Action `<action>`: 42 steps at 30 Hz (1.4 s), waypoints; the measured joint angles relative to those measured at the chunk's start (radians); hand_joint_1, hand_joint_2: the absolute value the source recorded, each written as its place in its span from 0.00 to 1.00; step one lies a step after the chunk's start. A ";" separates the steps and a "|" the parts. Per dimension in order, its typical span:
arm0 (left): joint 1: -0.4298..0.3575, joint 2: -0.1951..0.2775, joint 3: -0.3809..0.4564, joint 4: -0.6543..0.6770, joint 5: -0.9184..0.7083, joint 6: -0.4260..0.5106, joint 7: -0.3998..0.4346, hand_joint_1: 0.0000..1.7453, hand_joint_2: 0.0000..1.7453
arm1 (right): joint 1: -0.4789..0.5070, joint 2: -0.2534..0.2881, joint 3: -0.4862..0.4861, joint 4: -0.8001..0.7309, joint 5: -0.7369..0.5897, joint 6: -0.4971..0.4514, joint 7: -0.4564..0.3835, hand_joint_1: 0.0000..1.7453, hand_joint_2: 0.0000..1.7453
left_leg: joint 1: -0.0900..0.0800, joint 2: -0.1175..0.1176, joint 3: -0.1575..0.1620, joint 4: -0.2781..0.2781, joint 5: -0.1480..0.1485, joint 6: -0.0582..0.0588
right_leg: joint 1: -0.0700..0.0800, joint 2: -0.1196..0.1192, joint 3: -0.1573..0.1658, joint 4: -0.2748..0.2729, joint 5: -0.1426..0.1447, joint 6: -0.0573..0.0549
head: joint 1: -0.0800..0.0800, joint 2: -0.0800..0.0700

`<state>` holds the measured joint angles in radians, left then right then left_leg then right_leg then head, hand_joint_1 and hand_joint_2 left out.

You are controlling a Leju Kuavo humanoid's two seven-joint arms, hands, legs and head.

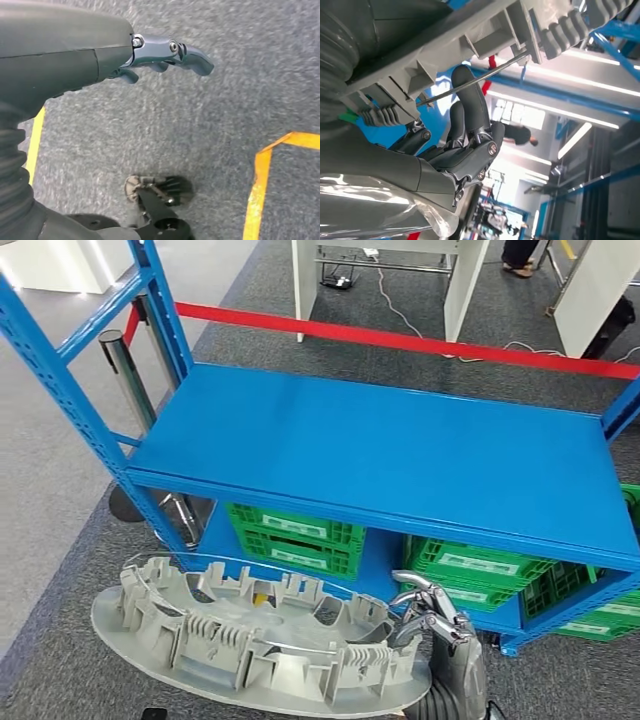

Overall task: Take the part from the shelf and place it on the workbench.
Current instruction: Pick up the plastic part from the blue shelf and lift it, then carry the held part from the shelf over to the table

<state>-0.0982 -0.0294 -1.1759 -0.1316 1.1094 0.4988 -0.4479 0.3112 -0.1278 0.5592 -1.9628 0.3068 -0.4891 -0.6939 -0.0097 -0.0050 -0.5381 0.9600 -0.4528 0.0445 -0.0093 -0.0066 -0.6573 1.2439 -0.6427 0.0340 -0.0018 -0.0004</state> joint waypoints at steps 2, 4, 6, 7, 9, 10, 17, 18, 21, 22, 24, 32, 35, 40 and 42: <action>0.001 -0.002 0.000 0.000 0.000 0.000 0.000 0.00 1.00 | 0.000 0.000 0.000 0.005 0.000 0.000 0.000 1.00 1.00 | -0.001 -0.022 -0.030 0.006 0.020 -0.003 | 0.000 0.005 0.020 0.025 0.010 0.001 | 0.000 0.000; 0.001 -0.002 -0.001 0.000 0.000 0.000 0.000 0.00 1.00 | -0.001 0.000 0.000 0.008 0.000 0.000 0.000 1.00 1.00 | 0.001 -0.046 -0.056 0.017 0.035 -0.010 | -0.003 0.025 0.106 -0.087 0.062 -0.001 | 0.000 0.000; -0.001 -0.002 -0.001 0.000 0.000 0.000 0.000 0.00 1.00 | -0.002 0.000 0.000 0.009 0.000 0.000 0.000 1.00 1.00 | 0.001 -0.068 -0.081 0.033 0.049 -0.020 | -0.006 0.068 0.193 -0.215 0.075 -0.005 | 0.000 0.000; -0.001 -0.002 -0.001 0.000 0.000 0.000 0.000 0.00 1.00 | -0.002 0.000 0.000 0.009 0.000 0.000 0.000 1.00 1.00 | 0.000 -0.079 -0.090 0.039 0.056 -0.026 | -0.007 0.082 0.211 -0.249 0.069 -0.009 | 0.000 0.000; 0.001 -0.002 -0.001 0.000 0.000 0.000 0.000 0.00 1.00 | -0.002 0.000 -0.001 0.010 0.001 0.000 0.000 1.00 1.00 | 0.000 -0.101 -0.102 0.044 0.072 -0.037 | -0.006 0.072 0.207 -0.260 0.065 -0.018 | -0.001 0.000; 0.004 -0.001 -0.001 0.001 0.000 0.000 0.000 0.00 1.00 | -0.003 0.000 -0.001 0.011 0.001 0.000 0.000 1.00 1.00 | 0.000 -0.098 -0.107 0.048 0.069 -0.042 | -0.007 0.058 0.199 -0.260 0.069 -0.026 | -0.001 0.000; 0.001 -0.004 -0.001 0.003 0.000 0.001 0.002 0.00 1.00 | 0.001 0.004 -0.001 0.014 0.007 0.001 0.000 1.00 1.00 | 0.020 -0.003 -0.144 0.336 -0.131 -0.077 | -0.007 -0.052 0.142 -0.253 0.121 -0.045 | -0.011 0.000; 0.002 -0.005 -0.001 0.003 0.000 0.001 0.002 0.00 1.00 | 0.000 0.005 -0.001 0.015 0.008 0.002 0.000 1.00 1.00 | 0.022 0.001 -0.115 0.318 -0.104 -0.078 | -0.007 -0.067 0.132 -0.249 0.126 -0.042 | -0.012 0.000; 0.000 -0.005 -0.002 0.003 0.003 0.003 0.002 0.00 1.00 | -0.003 0.007 -0.001 0.015 0.009 0.009 0.000 1.00 1.00 | 0.017 0.058 0.023 0.127 -0.057 -0.071 | -0.004 -0.105 0.111 -0.237 0.139 -0.030 | -0.011 0.000; -0.002 -0.005 -0.002 0.003 0.006 0.004 0.001 0.00 1.00 | -0.005 0.008 -0.001 0.015 0.009 0.012 0.000 1.00 1.00 | 0.013 0.076 0.051 0.077 -0.062 -0.065 | -0.003 -0.117 0.107 -0.235 0.143 -0.023 | -0.011 0.000; -0.002 -0.005 -0.002 0.003 0.011 0.007 0.001 0.00 1.00 | -0.012 0.008 -0.002 0.017 0.009 0.018 0.000 1.00 1.00 | 0.005 0.075 0.059 0.040 -0.071 -0.056 | -0.002 -0.140 0.102 -0.234 0.155 -0.010 | -0.011 0.000; 0.000 -0.006 -0.001 0.004 0.033 0.014 -0.003 0.00 1.00 | -0.036 0.008 -0.001 0.042 0.009 0.045 0.000 1.00 1.00 | -0.010 -0.014 -0.032 0.028 -0.001 -0.001 | 0.002 0.004 0.011 0.044 -0.026 -0.005 | 0.000 0.000; 0.001 -0.007 -0.001 0.004 0.035 0.014 -0.003 0.00 1.00 | -0.043 0.009 -0.002 0.052 0.011 0.045 0.000 1.00 1.00 | -0.019 -0.054 -0.066 0.032 0.029 0.000 | 0.016 0.031 0.111 -0.080 0.056 -0.031 | -0.001 0.000; 0.001 -0.011 -0.002 0.004 0.036 0.015 -0.003 0.00 1.00 | -0.052 0.013 -0.002 0.055 0.017 0.047 0.000 1.00 1.00 | -0.021 -0.110 -0.097 0.029 0.082 -0.017 | 0.019 0.080 0.225 -0.285 0.080 -0.048 | 0.000 0.000; 0.004 -0.011 -0.002 0.006 0.037 0.015 -0.003 0.00 1.00 | -0.054 0.016 -0.002 0.057 0.018 0.048 0.000 1.00 1.00 | -0.020 -0.091 -0.112 0.049 0.058 -0.030 | 0.015 0.050 0.211 -0.290 0.098 -0.056 | -0.002 0.000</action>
<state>-0.0939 -0.0402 -1.1776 -0.1261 1.1464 0.5137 -0.4513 0.2570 -0.1122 0.5571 -1.9059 0.3245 -0.4415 -0.6939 -0.0299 -0.0957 -0.6497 1.0089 -0.3951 0.0143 0.0053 0.0429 -0.4465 0.9534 -0.5448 -0.0216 -0.0041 -0.0003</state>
